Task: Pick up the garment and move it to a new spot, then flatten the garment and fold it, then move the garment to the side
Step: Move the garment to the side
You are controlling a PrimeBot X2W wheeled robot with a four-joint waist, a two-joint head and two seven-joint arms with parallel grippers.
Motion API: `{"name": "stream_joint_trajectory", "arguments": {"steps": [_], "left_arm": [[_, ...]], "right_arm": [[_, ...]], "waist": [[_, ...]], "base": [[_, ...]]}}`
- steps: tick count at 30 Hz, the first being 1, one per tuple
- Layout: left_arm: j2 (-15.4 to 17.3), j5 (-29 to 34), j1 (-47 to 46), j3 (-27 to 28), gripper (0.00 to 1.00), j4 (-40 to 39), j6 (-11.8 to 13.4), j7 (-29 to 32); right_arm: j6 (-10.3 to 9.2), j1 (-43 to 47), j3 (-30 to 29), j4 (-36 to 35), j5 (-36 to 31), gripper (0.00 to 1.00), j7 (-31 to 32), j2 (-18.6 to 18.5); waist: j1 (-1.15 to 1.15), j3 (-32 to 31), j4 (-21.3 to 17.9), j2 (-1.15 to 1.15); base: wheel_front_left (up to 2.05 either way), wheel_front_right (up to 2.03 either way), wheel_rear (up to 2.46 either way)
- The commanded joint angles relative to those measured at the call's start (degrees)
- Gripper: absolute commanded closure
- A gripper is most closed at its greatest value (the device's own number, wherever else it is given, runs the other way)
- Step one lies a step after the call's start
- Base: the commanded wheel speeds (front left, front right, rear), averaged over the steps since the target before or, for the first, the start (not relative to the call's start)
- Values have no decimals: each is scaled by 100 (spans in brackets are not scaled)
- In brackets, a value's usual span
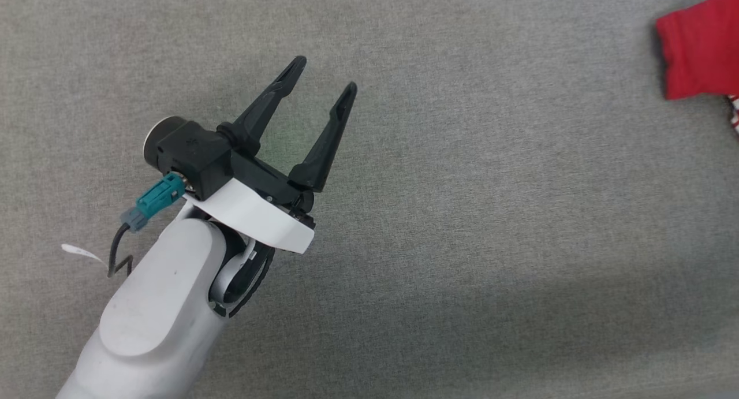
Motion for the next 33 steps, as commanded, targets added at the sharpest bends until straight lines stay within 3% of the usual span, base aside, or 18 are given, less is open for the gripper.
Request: {"name": "stream_joint_trajectory", "arguments": {"steps": [1,7,8,11,12,13,14,25,33], "left_arm": [[8,-13,-96,-37,0,14,-20,-24],[58,-49,-210,-115,0,33,-20,-25],[65,-52,-214,-114,0,36,-20,-24],[58,-64,-210,-76,0,33,-20,-24],[57,-67,-205,-58,0,29,-20,-24],[64,-68,-190,-40,0,20,-20,-24],[71,-70,-169,-25,0,15,-20,-24],[165,-70,56,261,0,-76,-20,-24],[208,-110,208,519,0,-59,-20,-24]], "right_arm": [[-3,-105,-60,153,-185,100,-142,89],[-4,-426,-410,1017,-810,100,-634,385],[-3,-468,-455,1146,-912,95,-691,424],[-3,-580,-667,1514,-1132,69,-812,532],[-3,-612,-710,1591,-1207,48,-859,561],[-3,-652,-772,1670,-1278,3,-913,580],[-3,-689,-854,1757,-1348,0,-951,586],[-4,-1100,-1567,2406,-2014,0,-1429,819],[-4,-1237,-1615,2474,-2053,0,-1703,1098]], "waist": [[0,66,29,0],[0,226,193,0],[0,241,221,0],[0,276,298,0],[0,284,320,0],[0,290,332,0],[0,297,342,0],[0,254,302,0],[0,74,279,0]], "base": [[0,0,0],[0,0,0],[0,0,0],[0,0,0],[0,0,0],[0,0,0],[0,0,0],[0,0,0],[0,0,0]]}}
